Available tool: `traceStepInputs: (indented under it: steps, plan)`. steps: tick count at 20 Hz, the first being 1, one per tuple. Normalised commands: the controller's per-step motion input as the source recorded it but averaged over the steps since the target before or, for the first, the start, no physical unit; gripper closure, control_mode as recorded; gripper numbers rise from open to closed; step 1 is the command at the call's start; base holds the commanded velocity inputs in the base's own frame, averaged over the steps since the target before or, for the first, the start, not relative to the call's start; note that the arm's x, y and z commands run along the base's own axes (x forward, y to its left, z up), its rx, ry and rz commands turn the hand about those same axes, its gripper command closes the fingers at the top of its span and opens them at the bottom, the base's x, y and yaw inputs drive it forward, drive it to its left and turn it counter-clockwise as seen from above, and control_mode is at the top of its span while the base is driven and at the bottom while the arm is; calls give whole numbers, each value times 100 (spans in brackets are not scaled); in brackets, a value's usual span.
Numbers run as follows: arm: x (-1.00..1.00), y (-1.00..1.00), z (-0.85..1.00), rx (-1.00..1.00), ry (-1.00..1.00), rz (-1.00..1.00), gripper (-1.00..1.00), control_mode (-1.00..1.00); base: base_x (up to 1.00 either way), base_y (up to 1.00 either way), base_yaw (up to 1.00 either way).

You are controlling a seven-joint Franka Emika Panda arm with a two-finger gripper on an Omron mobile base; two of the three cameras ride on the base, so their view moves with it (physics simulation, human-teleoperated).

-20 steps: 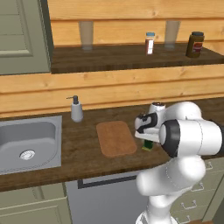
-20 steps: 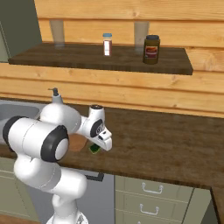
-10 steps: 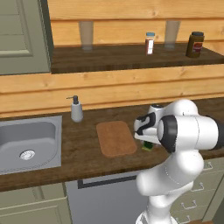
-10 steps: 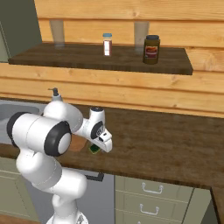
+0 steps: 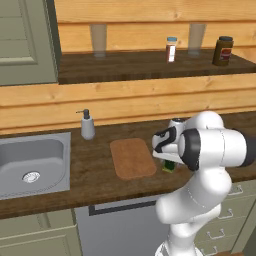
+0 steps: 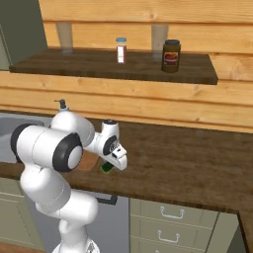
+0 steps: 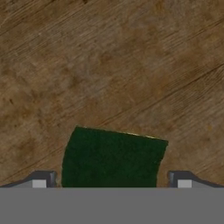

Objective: Pick up the sponge from the counter and clean the cutting board by briefly scrubbing or pressing down on the cutting board. Once finished, release the sponge.

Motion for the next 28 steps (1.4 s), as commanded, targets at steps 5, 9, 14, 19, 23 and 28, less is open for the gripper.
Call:
traceStepInputs:
  steps: [5, 9, 14, 19, 23, 28]
  plan:
    - [10, 7, 0, 0, 0, 0, -100, -100, 0, 0, 0]
    - [4, 8, 0, 0, 0, 0, -100, -100, 0, 0, 0]
    - [1, 5, -1, 0, 0, 0, 100, -100, 0, 0, 0]
    - [0, 0, 0, 0, 0, 0, 100, -100, 0, 0, 0]
    - [-7, -2, 9, 0, 0, 0, 100, -100, 0, 0, 0]
    - [-26, -4, 67, 0, 0, -20, 100, -100, 0, 0, 0]
